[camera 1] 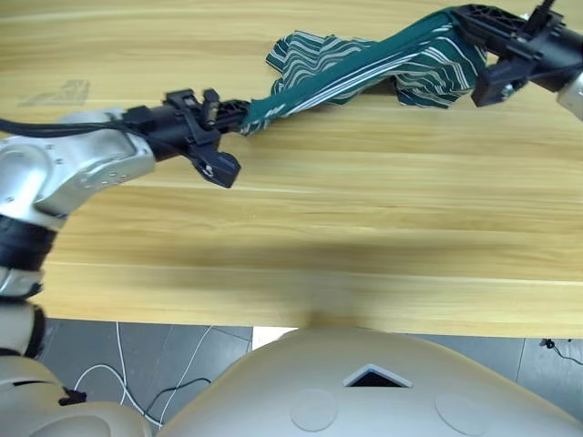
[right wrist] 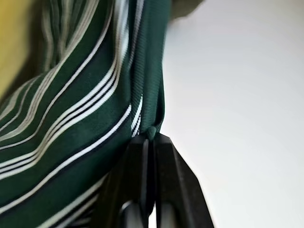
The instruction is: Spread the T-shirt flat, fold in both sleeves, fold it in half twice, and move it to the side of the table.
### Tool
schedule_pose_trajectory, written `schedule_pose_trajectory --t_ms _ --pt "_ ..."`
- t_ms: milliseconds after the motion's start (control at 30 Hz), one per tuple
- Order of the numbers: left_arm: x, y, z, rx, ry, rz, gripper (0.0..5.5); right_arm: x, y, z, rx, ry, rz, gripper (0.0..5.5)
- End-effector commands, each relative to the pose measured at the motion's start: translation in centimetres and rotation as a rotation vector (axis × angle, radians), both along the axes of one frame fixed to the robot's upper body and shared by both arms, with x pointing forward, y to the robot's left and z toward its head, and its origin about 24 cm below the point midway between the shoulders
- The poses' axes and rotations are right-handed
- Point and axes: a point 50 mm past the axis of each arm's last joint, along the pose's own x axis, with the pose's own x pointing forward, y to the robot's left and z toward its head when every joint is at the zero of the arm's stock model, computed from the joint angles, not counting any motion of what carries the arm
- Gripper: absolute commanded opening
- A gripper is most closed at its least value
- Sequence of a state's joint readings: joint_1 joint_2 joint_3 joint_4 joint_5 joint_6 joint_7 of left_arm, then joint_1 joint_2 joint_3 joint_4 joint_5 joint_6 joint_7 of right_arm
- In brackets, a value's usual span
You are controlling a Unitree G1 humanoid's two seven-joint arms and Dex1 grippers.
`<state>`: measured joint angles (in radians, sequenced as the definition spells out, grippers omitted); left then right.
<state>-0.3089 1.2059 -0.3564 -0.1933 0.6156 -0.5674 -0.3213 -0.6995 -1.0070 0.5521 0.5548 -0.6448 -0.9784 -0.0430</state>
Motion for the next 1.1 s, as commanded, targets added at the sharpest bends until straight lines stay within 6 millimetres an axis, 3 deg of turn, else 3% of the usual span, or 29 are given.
schedule_pose_trajectory --t_ms 33,100,167,267,400,467,533,700,933,1000,1100 --pt "-7.1 -1.8 -2.6 0.049 0.261 -0.009 0.01 -10.1 2.9 -7.6 -0.086 0.439 0.154 0.00" --pt "-10.6 -2.2 -5.8 0.041 0.487 0.017 0.01 -13.9 3.9 -9.7 -0.111 0.639 0.184 0.00" --pt "-13.1 -2.0 -7.6 0.050 0.645 0.053 0.01 -15.7 4.1 -10.0 -0.135 0.763 0.180 0.00" --pt "-14.7 -2.2 -7.3 0.046 0.742 0.088 0.01 -16.2 4.6 -8.1 -0.116 0.843 0.156 0.00" --pt "-14.4 -2.6 -4.8 0.026 0.743 0.102 0.01 -16.1 5.8 -5.5 -0.044 0.878 0.172 0.00" --pt "-14.1 -2.6 -4.0 0.024 0.727 0.110 0.01 -16.3 5.8 -5.5 -0.044 0.909 0.164 0.00" --pt "-14.1 -2.6 -3.7 0.032 0.737 0.112 0.46 -16.4 5.8 -5.9 -0.046 0.937 0.147 0.00" --pt "-14.2 -1.9 -3.9 0.064 0.795 0.132 1.45 -17.2 5.7 -5.8 -0.027 1.113 0.124 1.20" --pt "-14.9 -1.2 -4.7 0.053 0.920 0.161 2.56 -18.9 4.9 -5.8 -0.082 1.370 0.127 2.44" --pt "-14.2 -0.8 -4.3 0.011 0.961 0.188 2.94 -18.0 4.9 -5.5 -0.066 1.347 0.128 2.69" --pt "-11.5 -0.7 -2.3 -0.231 1.029 0.208 3.46 -14.1 6.0 -4.8 0.048 1.146 0.106 2.69"
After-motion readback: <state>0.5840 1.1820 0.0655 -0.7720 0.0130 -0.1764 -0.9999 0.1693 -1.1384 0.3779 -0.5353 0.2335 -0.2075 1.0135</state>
